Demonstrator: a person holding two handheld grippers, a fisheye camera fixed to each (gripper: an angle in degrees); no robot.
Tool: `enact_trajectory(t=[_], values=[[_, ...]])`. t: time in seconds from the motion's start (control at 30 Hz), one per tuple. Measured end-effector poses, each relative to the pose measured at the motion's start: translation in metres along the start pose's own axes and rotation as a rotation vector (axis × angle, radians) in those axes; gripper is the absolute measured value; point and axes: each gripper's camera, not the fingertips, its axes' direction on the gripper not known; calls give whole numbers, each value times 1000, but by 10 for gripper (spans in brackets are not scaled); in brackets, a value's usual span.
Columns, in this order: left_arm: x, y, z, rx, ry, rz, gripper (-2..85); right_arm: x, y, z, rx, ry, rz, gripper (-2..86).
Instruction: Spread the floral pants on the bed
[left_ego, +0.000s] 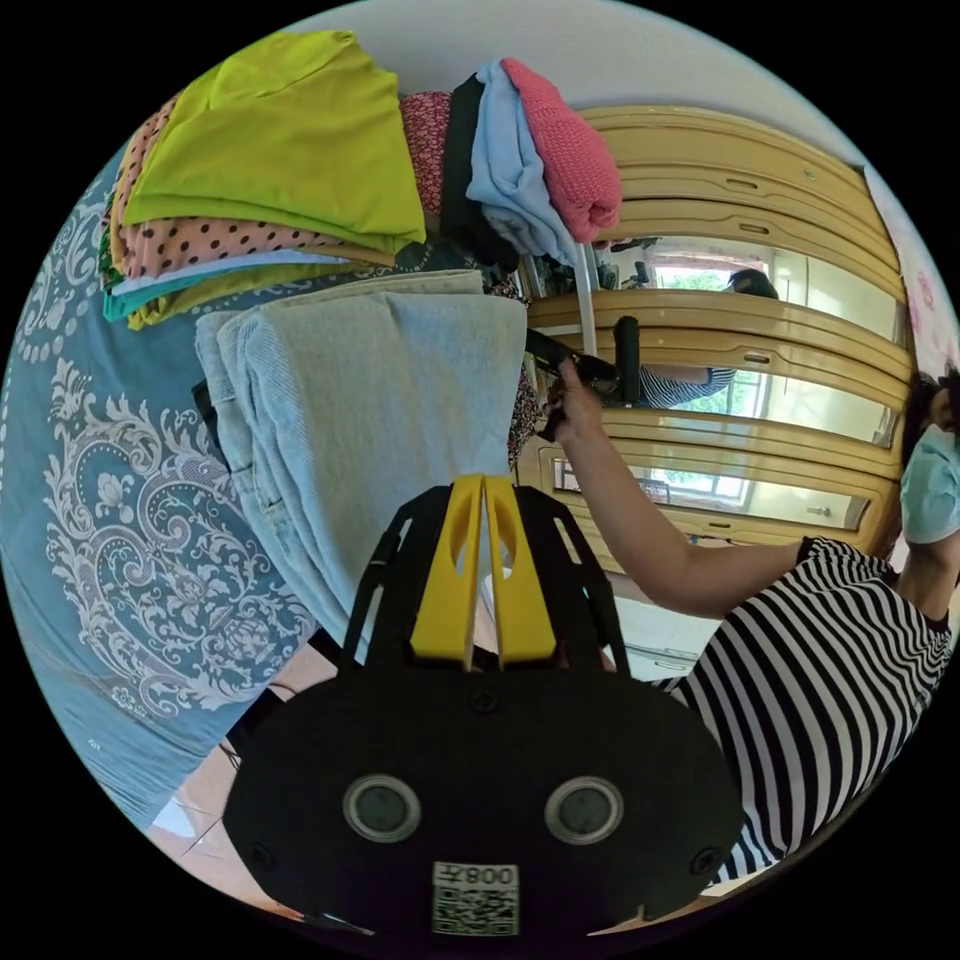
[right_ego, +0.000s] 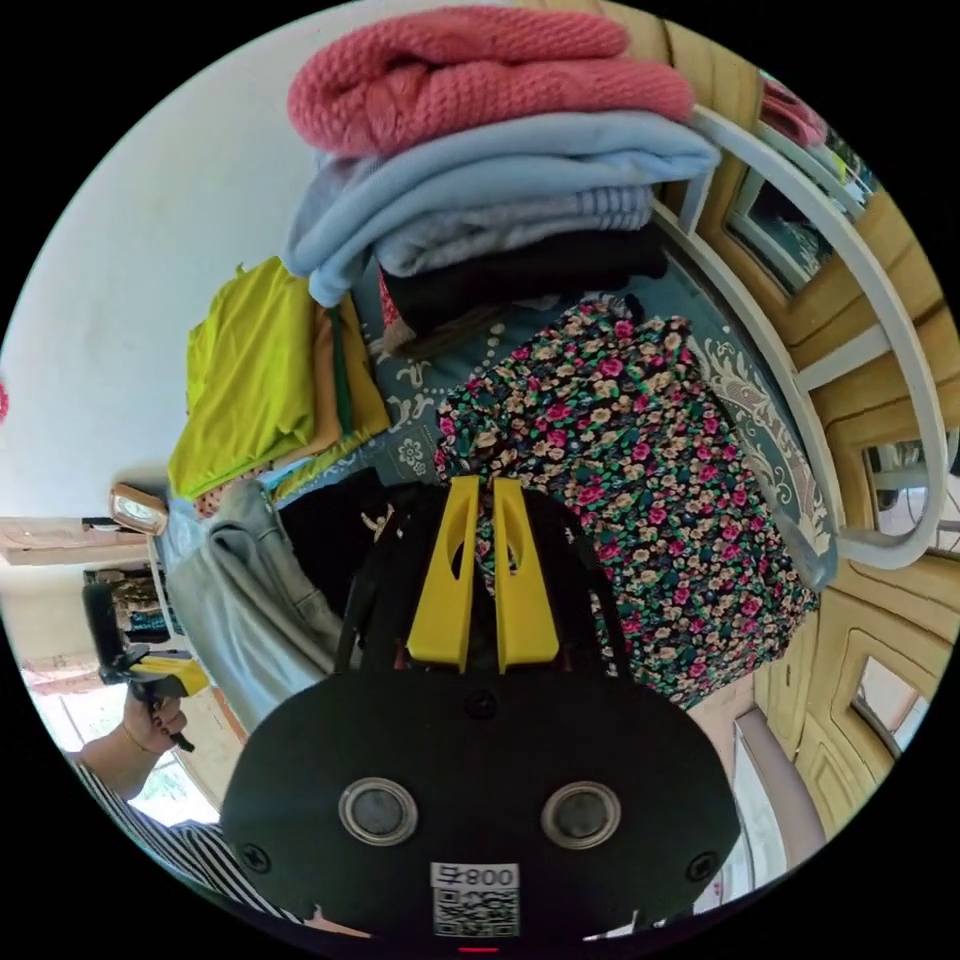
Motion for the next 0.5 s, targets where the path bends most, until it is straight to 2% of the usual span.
enact_trajectory(t=[0.17, 0.3, 0.43, 0.5], values=[[24, 14, -12, 20, 64, 30, 6, -3, 61, -60, 119, -150, 45, 22], [60, 23, -19, 7, 135, 130, 19, -17, 103, -102, 211, -257, 27, 19], [110, 22, -30, 20, 317, 260, 58, -55, 152, -151, 334, -368, -48, 16], [139, 21, -39, 28, 326, 346, 68, -77, 173, -171, 389, -429, -92, 15]])
